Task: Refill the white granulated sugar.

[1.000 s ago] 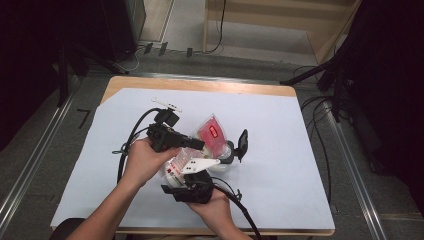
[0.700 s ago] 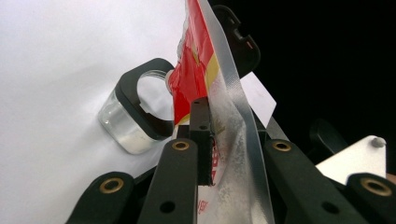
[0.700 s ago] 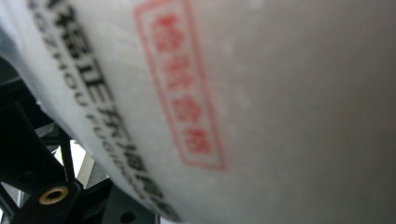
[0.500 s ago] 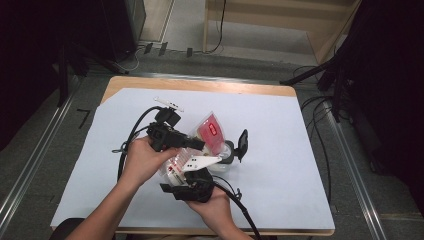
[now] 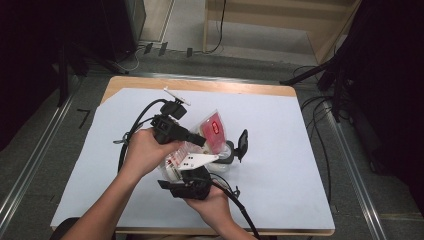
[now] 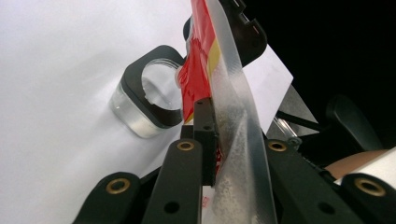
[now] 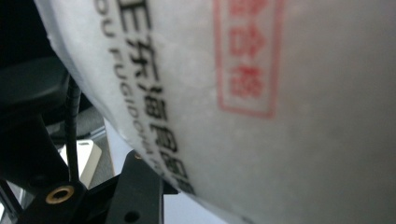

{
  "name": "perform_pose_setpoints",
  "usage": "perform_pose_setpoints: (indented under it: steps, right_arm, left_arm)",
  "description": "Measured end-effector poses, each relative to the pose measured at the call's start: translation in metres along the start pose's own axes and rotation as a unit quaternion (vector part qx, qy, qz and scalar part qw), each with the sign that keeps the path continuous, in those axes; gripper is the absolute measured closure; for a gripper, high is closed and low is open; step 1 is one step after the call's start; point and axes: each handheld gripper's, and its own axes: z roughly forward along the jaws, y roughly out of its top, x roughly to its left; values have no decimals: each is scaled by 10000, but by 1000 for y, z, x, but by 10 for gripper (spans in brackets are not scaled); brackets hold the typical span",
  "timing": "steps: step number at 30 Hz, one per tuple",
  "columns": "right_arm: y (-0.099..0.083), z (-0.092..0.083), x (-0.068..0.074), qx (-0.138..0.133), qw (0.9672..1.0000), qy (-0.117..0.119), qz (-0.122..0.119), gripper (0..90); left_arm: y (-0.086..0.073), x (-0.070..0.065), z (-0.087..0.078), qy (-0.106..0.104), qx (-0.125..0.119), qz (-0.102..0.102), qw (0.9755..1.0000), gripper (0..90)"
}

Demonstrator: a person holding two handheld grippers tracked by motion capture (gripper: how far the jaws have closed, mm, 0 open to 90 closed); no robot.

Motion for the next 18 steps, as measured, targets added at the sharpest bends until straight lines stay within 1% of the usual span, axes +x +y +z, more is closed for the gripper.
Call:
perform_pose_setpoints:
  steps: [1, 2, 4, 5, 6, 7, 9, 11, 13, 15, 18]
  right_arm:
    - [1, 0, -1, -34, 10000, 29, 6, 616]
    - [2, 1, -1, -39, 10000, 69, 35, 613]
    - [4, 3, -2, -14, 10000, 63, -3, 607]
    - [5, 4, -2, -28, 10000, 43, 1, 606]
    - [5, 4, -3, -46, 10000, 50, 21, 606]
    - [6, 5, -3, -58, 10000, 52, 41, 608]
    - [6, 5, -4, -76, 9999, 24, 68, 613]
    - [6, 6, -6, -71, 9999, 39, 113, 618]
    - [6, 8, -7, -82, 9999, 46, 142, 620]
    - [5, 9, -6, -96, 9997, 63, 219, 621]
    - [5, 9, -5, -92, 9997, 88, 196, 621]
  left_arm:
    - [2, 1, 0, 33, 69, -24, 10000, 827]
    - [4, 1, 1, 52, 109, -1, 9999, 828]
    - [7, 4, 1, 12, 134, -5, 9999, 831]
    - [8, 5, 1, -9, 131, -56, 9999, 828]
    - [10, 6, 1, -18, 161, -46, 9999, 825]
    - [10, 6, 2, -27, 115, -86, 9999, 824]
    - [11, 7, 2, -29, 104, -56, 9999, 817]
    - [10, 8, 3, -23, 92, -68, 9999, 814]
    - [9, 9, 4, -18, 41, -46, 10000, 803]
    - [8, 9, 3, -55, 37, -38, 10000, 799]
    - [7, 9, 2, -90, 11, -64, 9999, 778]
